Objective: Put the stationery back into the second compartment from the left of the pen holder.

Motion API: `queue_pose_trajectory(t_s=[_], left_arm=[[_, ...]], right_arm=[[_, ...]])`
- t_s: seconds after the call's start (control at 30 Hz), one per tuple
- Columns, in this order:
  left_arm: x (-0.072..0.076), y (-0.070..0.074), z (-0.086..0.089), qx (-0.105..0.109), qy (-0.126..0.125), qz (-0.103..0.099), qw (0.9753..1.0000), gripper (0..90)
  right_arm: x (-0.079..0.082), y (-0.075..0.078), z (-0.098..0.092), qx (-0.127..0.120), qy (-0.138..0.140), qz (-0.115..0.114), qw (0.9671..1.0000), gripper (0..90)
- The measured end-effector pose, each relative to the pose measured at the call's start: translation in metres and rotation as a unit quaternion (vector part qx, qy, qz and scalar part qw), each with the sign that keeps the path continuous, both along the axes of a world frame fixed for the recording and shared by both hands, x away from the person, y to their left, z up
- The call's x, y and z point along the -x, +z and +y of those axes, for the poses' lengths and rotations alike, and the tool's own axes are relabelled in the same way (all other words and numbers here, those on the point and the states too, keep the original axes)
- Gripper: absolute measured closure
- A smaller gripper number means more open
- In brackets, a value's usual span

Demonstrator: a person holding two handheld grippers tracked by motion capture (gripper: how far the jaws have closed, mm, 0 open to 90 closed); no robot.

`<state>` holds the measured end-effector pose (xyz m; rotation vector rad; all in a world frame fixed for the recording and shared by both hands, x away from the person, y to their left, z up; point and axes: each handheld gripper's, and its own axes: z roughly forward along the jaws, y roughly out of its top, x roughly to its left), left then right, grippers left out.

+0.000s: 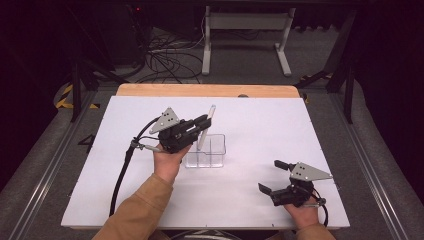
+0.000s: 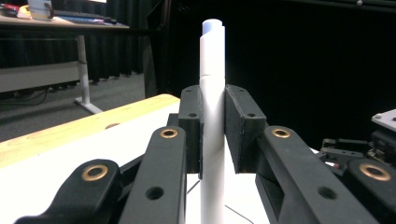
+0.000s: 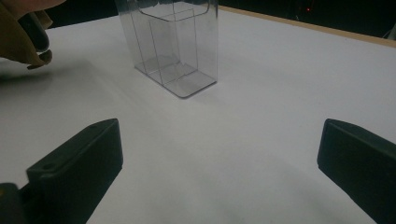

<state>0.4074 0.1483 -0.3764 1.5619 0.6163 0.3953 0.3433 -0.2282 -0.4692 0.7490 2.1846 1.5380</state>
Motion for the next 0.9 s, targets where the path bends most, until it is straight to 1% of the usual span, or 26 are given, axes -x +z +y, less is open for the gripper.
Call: queue_pose_trajectory(t_s=[0.13,0.23,0.3,0.4,0.63,0.67,0.7,0.77,0.83,0.9], left_arm=[[-0.001,-0.002,-0.002,-0.005,0.003,-0.008,1.0,77.7],[-0.002,-0.004,-0.004,-0.01,0.001,-0.016,0.9998,77.7],[-0.002,-0.006,-0.007,-0.012,-0.001,-0.018,0.9998,77.6],[-0.002,-0.008,-0.009,-0.014,-0.002,-0.016,0.9998,77.6],[-0.002,-0.008,-0.01,-0.008,-0.003,-0.014,0.9999,77.6],[-0.002,-0.009,-0.011,-0.016,0.0,-0.018,0.9997,77.6],[-0.002,-0.009,-0.011,-0.016,0.0,-0.018,0.9997,77.6],[-0.001,-0.01,-0.011,-0.027,0.003,-0.017,0.9995,77.5],[-0.002,-0.011,-0.01,-0.029,0.003,-0.015,0.9995,77.5],[-0.002,-0.013,-0.01,-0.029,0.004,-0.008,0.9996,77.5]], right_arm=[[0.0,0.0,0.0,0.0,0.0,0.0,1.0,0.7],[0.0,0.0,0.0,0.0,0.0,0.0,1.0,0.7],[0.0,0.0,0.0,0.0,0.0,0.0,1.0,0.7],[0.0,0.0,0.0,0.0,0.0,0.0,1.0,0.7],[0.0,0.0,0.0,0.0,0.0,0.001,1.0,0.7],[0.0,0.0,0.0,0.0,0.0,0.001,1.0,0.7],[0.0,0.0,0.0,0.001,0.0,0.001,1.0,0.7],[0.0,0.0,0.0,0.0,0.0,0.0,1.0,0.7],[0.0,0.0,0.0,0.0,0.0,0.001,1.0,0.8],[0.0,0.0,0.0,0.0,0.001,0.0,1.0,0.9]])
